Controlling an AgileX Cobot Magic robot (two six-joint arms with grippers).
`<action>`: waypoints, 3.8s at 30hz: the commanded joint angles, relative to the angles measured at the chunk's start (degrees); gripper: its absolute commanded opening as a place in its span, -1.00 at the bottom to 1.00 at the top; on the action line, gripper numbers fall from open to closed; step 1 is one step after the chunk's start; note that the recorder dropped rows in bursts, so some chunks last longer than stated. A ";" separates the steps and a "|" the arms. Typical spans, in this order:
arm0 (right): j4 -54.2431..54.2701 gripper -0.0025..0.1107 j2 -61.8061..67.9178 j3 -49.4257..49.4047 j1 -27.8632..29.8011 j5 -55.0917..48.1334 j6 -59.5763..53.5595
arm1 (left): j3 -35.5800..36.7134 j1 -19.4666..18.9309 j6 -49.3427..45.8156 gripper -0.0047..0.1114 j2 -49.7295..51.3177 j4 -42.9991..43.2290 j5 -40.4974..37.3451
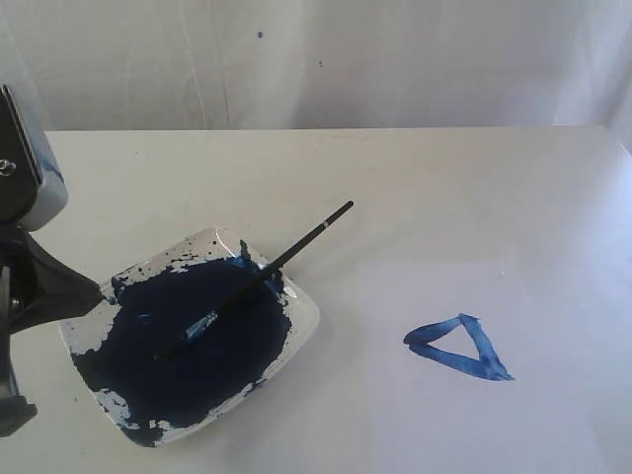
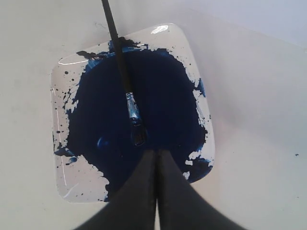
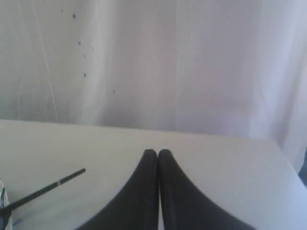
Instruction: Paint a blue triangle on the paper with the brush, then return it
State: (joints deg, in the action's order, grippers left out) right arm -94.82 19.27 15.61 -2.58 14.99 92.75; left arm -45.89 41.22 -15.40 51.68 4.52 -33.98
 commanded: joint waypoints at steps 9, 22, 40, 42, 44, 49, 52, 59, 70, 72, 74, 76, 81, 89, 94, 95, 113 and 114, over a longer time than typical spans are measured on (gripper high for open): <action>0.54 -0.96 -19.27 -2.36 0.30 -3.54 15.08 | 0.27 0.00 0.48 -0.92 -0.42 -0.18 -0.32; 8.83 -0.96 -19.27 -2.33 0.30 -3.13 27.69 | 0.27 0.00 0.48 -0.92 -0.31 -0.06 -0.16; 36.38 -0.96 -19.27 -5.53 0.30 -5.35 27.17 | 0.27 0.00 0.48 -0.92 -0.31 -0.06 -0.16; 50.87 -0.96 -19.27 -5.53 0.30 -5.77 25.86 | 0.27 0.00 0.48 -0.92 -0.31 -0.06 -0.16; 59.71 -0.96 -19.27 -5.53 0.30 -5.77 21.54 | 0.27 0.00 0.48 -0.92 -0.31 -0.06 -0.16; 78.42 -0.96 -19.27 -6.38 0.30 -5.54 13.75 | 0.27 0.00 0.48 -0.92 -0.31 -0.06 -0.16; 83.69 -0.96 -19.27 -6.46 0.30 -2.41 13.87 | 0.27 0.00 0.48 -0.92 -0.31 -0.06 -0.16; 87.45 -0.96 -19.27 -9.60 0.30 0.26 -8.19 | 0.27 0.00 0.48 -0.92 -0.31 -0.06 -0.16; 87.22 -0.96 -19.27 -15.61 0.30 -35.61 -78.51 | 0.27 0.00 0.48 -0.92 -0.31 -0.06 -0.16; 87.22 -0.96 -19.27 -15.61 0.30 -35.61 -80.87 | 0.27 0.00 0.48 -0.92 -0.31 -0.06 -0.28; 87.22 -0.96 -19.27 -15.61 0.30 -35.22 -83.66 | 0.27 0.00 0.48 -0.92 -0.31 -0.06 -0.28; 87.22 -0.96 -19.27 -15.61 0.30 -35.22 -84.80 | 0.27 0.00 0.48 -0.92 -0.31 -0.06 -0.28; 87.33 -0.96 -19.27 -15.61 0.30 -35.13 -86.86 | 0.27 0.00 0.48 -0.92 -0.31 -0.06 -0.28; 87.69 -0.96 -19.27 -15.61 0.30 -35.13 -89.68 | 0.27 0.00 0.48 -0.92 -0.31 -0.06 -0.28; 91.37 -0.96 -19.27 -15.61 0.30 -34.98 -89.81 | 0.27 0.00 0.48 -0.92 -0.31 -0.06 -0.28; 92.20 -0.96 -19.27 -15.61 0.30 -34.98 -89.81 | 0.27 0.00 0.48 -0.92 -0.31 -0.06 -0.28; 95.91 -0.96 -19.27 -15.61 0.30 -34.86 -92.75 | 0.27 0.00 0.48 -0.92 -0.31 -0.06 -0.17; 96.54 -0.96 -19.27 -15.61 0.30 -34.78 -93.56 | 0.27 0.00 0.48 -0.92 -0.31 -0.06 -0.17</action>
State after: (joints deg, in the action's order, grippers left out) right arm 0.00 0.29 0.07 -2.46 -20.49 2.03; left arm -45.89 41.22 -15.40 51.68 4.52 -33.86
